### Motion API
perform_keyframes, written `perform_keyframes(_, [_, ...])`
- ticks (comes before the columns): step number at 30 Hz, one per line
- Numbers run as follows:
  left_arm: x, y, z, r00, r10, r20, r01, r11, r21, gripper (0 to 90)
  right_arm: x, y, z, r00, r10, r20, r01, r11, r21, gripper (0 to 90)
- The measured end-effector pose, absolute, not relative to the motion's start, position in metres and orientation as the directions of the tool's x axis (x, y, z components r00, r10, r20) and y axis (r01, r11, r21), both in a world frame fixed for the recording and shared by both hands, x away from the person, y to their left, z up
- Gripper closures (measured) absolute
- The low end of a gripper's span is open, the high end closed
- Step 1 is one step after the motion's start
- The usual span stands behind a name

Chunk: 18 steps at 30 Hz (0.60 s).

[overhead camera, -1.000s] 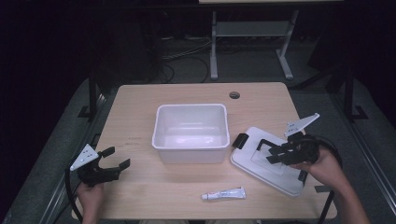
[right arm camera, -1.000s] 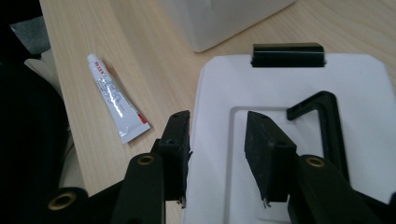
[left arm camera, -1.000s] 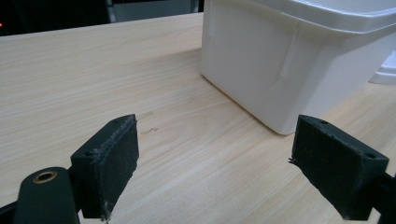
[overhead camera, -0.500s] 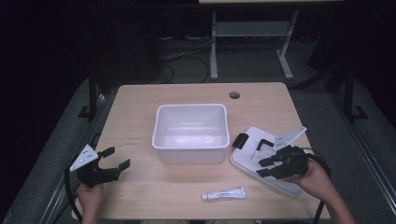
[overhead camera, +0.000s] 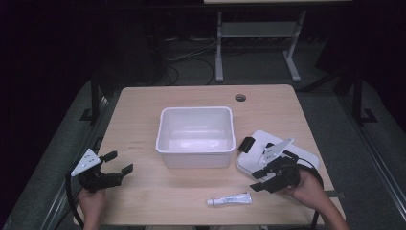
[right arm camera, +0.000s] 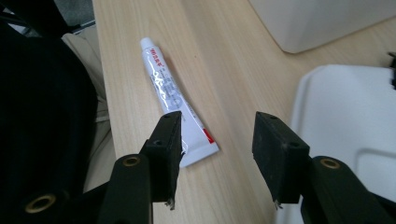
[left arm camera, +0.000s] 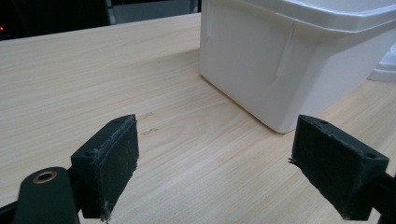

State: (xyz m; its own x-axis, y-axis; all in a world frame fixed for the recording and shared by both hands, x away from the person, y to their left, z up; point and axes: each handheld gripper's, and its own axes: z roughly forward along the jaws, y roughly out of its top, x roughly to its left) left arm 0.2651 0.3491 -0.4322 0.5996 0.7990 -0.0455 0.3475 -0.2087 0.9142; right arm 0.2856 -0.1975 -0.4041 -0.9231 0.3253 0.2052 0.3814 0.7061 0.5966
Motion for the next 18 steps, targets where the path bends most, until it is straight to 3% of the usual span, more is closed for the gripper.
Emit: perform_keyframes(18, [0.264, 0.348, -0.432, 0.602, 0.798, -0.038, 0.345, -0.217, 0.913, 14.1, 0.281, -0.16, -0.424, -0.943, 0.253, 0.218, 0.334, 0.745, 0.577, 46.7])
